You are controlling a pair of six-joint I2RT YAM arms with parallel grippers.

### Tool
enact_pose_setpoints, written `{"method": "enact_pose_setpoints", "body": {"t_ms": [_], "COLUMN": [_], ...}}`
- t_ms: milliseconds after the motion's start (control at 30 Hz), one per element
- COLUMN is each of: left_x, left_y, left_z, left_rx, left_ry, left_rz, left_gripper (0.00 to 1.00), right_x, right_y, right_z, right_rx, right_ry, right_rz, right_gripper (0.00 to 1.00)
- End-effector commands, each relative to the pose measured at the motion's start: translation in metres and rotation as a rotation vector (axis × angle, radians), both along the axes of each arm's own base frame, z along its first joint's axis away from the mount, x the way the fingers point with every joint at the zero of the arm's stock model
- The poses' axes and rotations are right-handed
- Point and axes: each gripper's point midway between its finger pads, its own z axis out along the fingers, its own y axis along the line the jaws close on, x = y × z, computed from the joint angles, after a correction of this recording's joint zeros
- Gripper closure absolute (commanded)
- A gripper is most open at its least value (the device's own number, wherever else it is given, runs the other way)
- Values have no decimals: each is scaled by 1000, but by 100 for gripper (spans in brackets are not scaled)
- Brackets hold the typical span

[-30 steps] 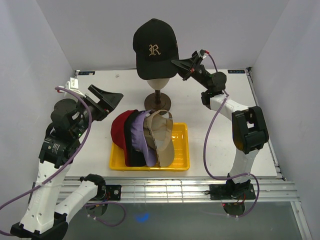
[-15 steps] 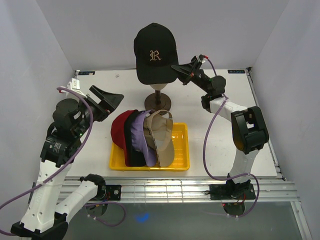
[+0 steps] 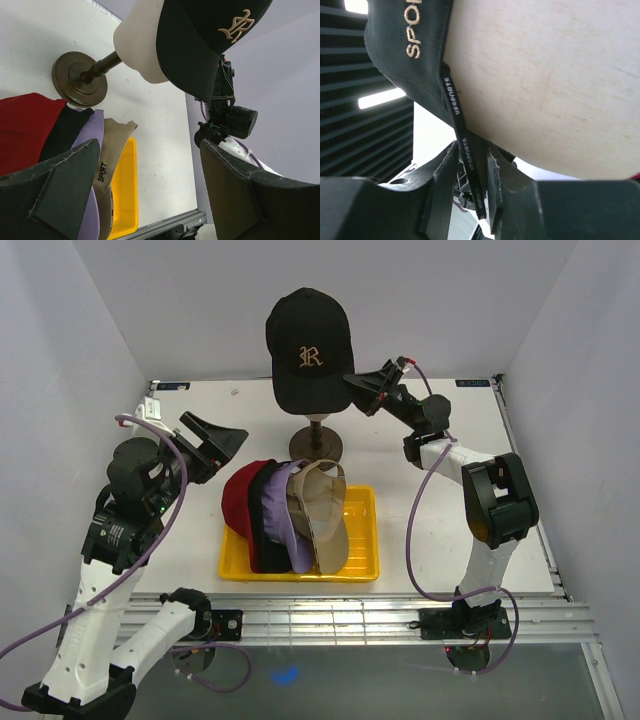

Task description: Stack the hats

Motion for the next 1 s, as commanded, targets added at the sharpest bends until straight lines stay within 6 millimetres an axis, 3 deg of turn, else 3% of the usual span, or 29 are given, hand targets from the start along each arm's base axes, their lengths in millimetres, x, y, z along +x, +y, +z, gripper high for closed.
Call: {"method": "enact_pose_setpoints", "body": {"t_ms": [0, 433, 600, 967], "left_x": [-3, 0, 3, 7], "left_y": [2, 1, -2, -6], "left_z": [1, -5, -7, -13], "left_rx": [8, 18, 14, 15], "left_ry": [-14, 1, 5, 16], "left_rz": [3, 2, -9, -21], "left_gripper": [9, 8, 8, 8], "right_x": [-29, -35, -31, -33], "right_y": [-19, -16, -14, -24], "right_z": [42, 44, 18, -16], "right_rx": [128, 36, -88, -223], "right_ry": [6, -25, 31, 72], "right_rz": [104, 66, 27, -46], "right_gripper": [65, 58, 55, 52]}}
